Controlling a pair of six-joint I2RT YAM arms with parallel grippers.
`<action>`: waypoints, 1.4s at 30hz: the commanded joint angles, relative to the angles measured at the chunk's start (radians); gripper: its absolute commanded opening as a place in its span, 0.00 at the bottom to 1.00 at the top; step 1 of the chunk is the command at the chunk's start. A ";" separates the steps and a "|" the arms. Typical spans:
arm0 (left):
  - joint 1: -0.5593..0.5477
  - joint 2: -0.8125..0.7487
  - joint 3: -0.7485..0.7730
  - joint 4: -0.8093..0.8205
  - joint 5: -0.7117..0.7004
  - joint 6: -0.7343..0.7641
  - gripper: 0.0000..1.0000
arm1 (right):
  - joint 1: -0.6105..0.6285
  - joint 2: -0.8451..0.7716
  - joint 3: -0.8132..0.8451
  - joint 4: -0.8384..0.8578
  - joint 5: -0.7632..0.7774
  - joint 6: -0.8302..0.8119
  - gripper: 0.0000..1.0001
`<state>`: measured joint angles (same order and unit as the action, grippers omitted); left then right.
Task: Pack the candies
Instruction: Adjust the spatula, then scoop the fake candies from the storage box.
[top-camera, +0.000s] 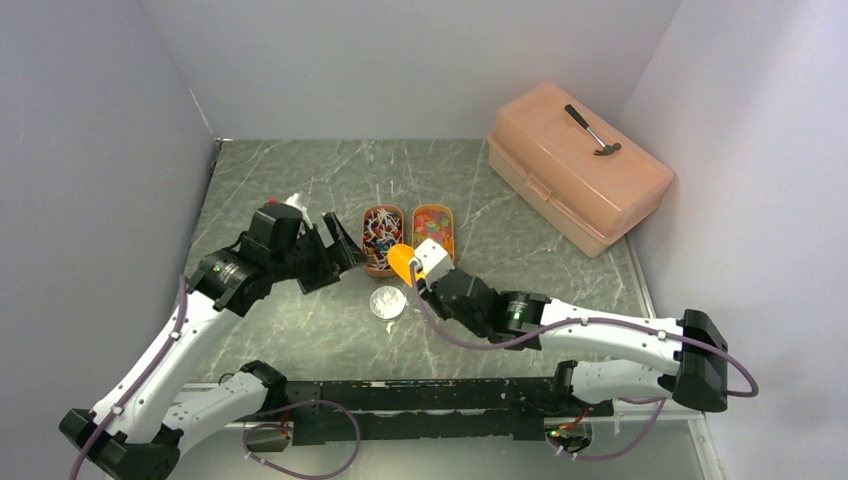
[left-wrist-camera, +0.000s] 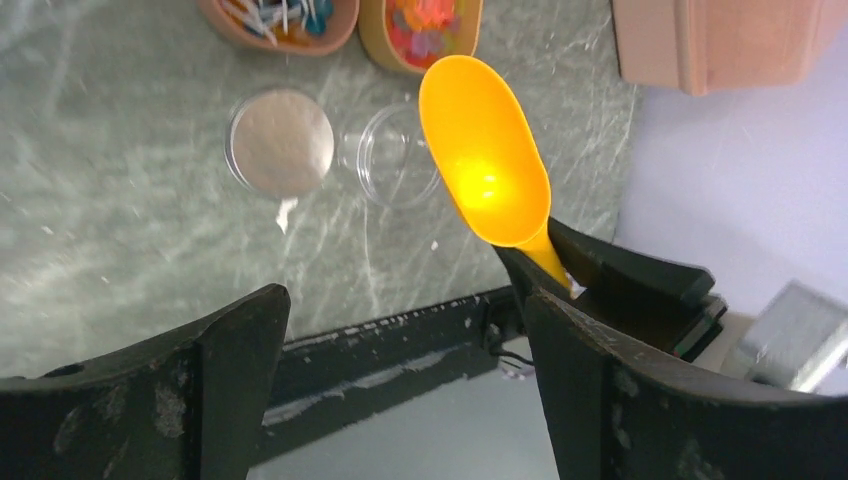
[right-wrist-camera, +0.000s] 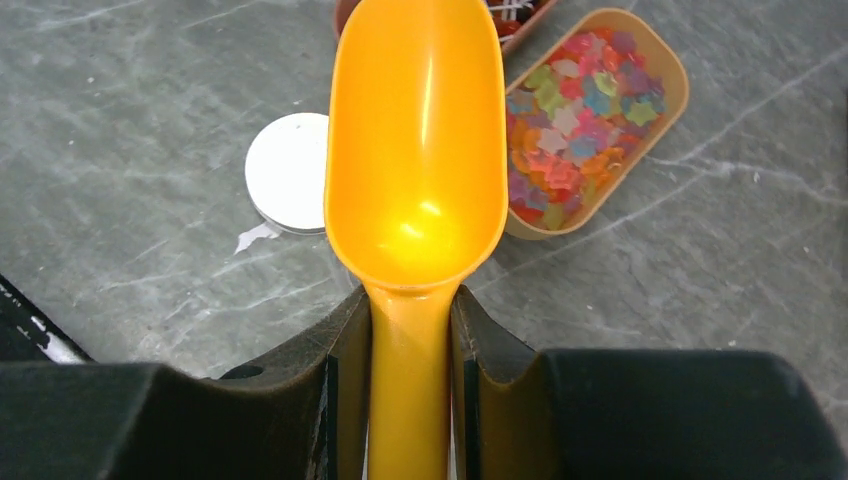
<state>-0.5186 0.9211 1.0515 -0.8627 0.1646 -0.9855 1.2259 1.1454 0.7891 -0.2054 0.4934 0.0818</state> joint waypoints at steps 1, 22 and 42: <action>-0.003 -0.002 0.103 -0.032 -0.130 0.212 0.92 | -0.097 -0.042 0.103 -0.133 -0.101 0.057 0.00; -0.003 -0.147 -0.038 0.241 -0.087 0.680 0.92 | -0.375 0.142 0.509 -0.721 -0.395 0.145 0.00; -0.003 -0.238 -0.067 0.183 -0.046 0.692 0.93 | -0.545 0.478 0.738 -0.938 -0.555 0.237 0.00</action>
<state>-0.5186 0.7124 0.9916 -0.7002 0.1047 -0.3004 0.6960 1.5902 1.4597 -1.1011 -0.0353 0.2871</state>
